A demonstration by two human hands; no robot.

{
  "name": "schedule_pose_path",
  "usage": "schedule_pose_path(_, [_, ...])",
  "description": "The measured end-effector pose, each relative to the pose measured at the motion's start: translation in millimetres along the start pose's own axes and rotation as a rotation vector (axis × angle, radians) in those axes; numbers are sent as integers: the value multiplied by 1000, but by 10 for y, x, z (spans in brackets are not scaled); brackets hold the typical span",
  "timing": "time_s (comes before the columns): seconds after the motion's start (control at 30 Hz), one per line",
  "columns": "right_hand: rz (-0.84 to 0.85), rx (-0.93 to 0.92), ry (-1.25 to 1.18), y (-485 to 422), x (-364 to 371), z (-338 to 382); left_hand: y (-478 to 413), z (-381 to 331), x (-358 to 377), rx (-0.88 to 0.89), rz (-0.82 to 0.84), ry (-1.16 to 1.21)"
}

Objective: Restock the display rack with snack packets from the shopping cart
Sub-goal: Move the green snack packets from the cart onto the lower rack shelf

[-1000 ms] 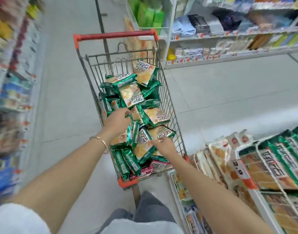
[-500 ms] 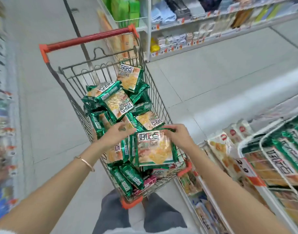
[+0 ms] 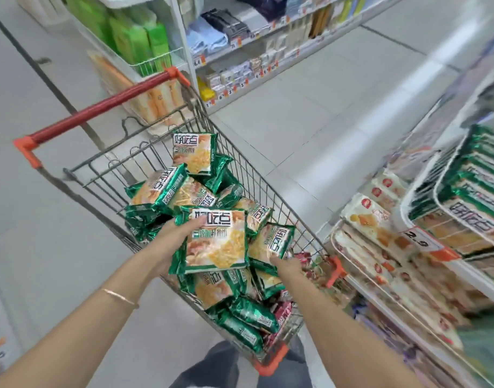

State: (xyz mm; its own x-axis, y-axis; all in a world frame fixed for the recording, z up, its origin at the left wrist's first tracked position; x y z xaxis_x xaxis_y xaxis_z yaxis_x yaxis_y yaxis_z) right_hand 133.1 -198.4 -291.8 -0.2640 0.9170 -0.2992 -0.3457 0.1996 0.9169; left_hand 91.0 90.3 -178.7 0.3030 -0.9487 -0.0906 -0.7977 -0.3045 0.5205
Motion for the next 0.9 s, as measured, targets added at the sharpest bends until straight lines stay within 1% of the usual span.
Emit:
schedule_pose_path(0.07, [-51, -56, -27, 15, 31, 15, 18, -46, 74, 2, 21, -7])
schedule_pose_path(0.13, [-113, -140, -99, 155, -116, 25, -18, -74, 116, 43, -28, -26])
schedule_pose_path(0.2, [-232, -304, -131, 346, -428, 81, 4, -166, 225, 80, -43, -66])
schedule_pose_path(0.23, [-284, -389, -108, 459, -601, 120, 35, -247, 301, 108, -41, -95])
schedule_pose_path(0.3, [-282, -522, -74, 710, -906, 188, 59, -374, 483, 163, -29, -109])
schedule_pose_path(0.33, [-254, -534, -105, 818, -1065, 209, 91, -450, 596, 185, -17, -125])
schedule_pose_path(0.37, [-233, -561, -161, 955, -1254, 229, 118, -521, 719, 205, 0, -140])
schedule_pose_path(0.43, [-165, -527, -334, 1138, -1589, 219, 194, -643, 989, 241, 38, -169])
schedule_pose_path(0.5, [-63, -473, -460, 1073, -1853, 171, 295, -718, 1300, 213, 101, -186])
schedule_pose_path(0.57, [74, -426, -579, 1122, -2007, 96, 442, -789, 1703, 167, 217, -195])
schedule_pose_path(0.6, [114, -413, -605, 1185, -2082, 55, 537, -816, 1923, 138, 275, -212])
schedule_pose_path(0.63, [120, -422, -581, 1315, -2171, 8, 654, -839, 2141, 104, 329, -238])
schedule_pose_path(0.7, [86, -474, -531, 1380, -2423, -93, 829, -874, 2588, 61, 422, -246])
schedule_pose_path(0.77, [-35, -534, -441, 1477, -2763, -233, 1118, -893, 3061, 14, 542, -243])
schedule_pose_path(0.8, [-89, -532, -422, 1422, -2955, -341, 1256, -899, 3304, 4, 599, -241])
schedule_pose_path(0.87, [-162, -524, -408, 1427, -3349, -577, 1589, -943, 3762, 43, 694, -278])
schedule_pose_path(0.9, [-179, -530, -442, 1450, -3546, -685, 1698, -936, 3980, 62, 735, -290])
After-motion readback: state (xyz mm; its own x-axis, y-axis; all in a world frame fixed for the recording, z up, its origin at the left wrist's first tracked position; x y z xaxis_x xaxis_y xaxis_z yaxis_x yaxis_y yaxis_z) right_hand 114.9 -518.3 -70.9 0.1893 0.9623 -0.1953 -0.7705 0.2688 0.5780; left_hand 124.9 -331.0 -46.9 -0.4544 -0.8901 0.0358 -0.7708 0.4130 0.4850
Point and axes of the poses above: each hand's wrist, its own y-axis away from the middle knuckle, its own x-axis out of the palm, z = x × y, the point moved 7 cm from there along -y, towards the middle knuckle, and after that the axes turned 12 degrees about x, right-handed, at the moved point
